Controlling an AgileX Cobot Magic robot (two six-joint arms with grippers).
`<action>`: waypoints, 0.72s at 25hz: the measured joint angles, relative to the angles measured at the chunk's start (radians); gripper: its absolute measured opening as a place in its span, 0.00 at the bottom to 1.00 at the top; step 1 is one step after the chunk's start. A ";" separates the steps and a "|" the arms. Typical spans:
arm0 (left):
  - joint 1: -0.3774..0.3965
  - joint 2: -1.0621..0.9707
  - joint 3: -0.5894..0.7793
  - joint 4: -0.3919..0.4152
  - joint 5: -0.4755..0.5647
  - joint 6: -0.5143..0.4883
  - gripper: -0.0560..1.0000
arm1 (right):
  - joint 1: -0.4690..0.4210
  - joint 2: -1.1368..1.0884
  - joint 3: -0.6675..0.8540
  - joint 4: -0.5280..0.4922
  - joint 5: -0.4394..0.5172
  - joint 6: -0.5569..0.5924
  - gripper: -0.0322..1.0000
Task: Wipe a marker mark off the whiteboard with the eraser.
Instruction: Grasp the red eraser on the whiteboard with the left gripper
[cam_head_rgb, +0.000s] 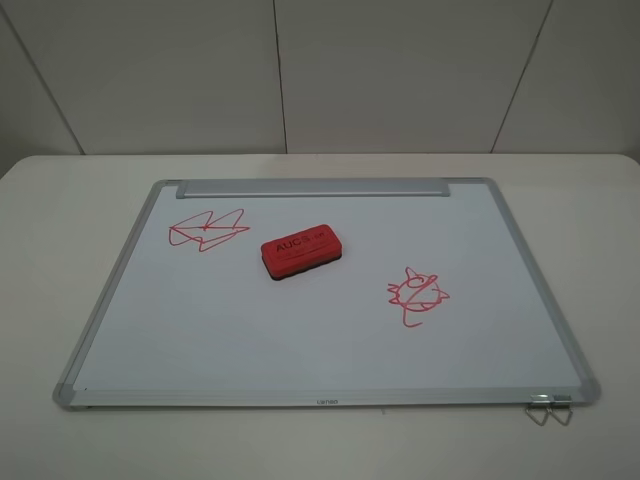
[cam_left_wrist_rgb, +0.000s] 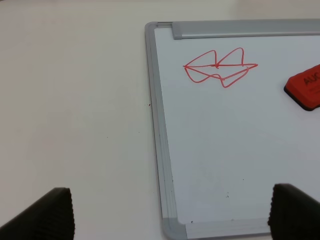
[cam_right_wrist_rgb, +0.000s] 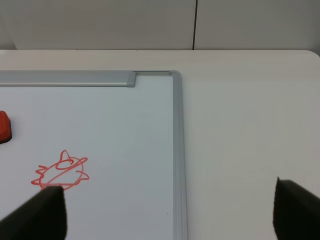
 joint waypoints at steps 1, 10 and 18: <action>0.000 0.000 0.000 0.000 0.000 0.000 0.79 | 0.000 0.000 0.000 0.000 0.000 0.000 0.72; 0.000 0.000 0.000 0.000 0.000 0.000 0.79 | 0.000 0.000 0.000 0.000 0.000 0.000 0.72; 0.000 0.000 0.000 0.000 0.000 0.002 0.79 | 0.000 0.000 0.000 0.000 0.000 0.000 0.72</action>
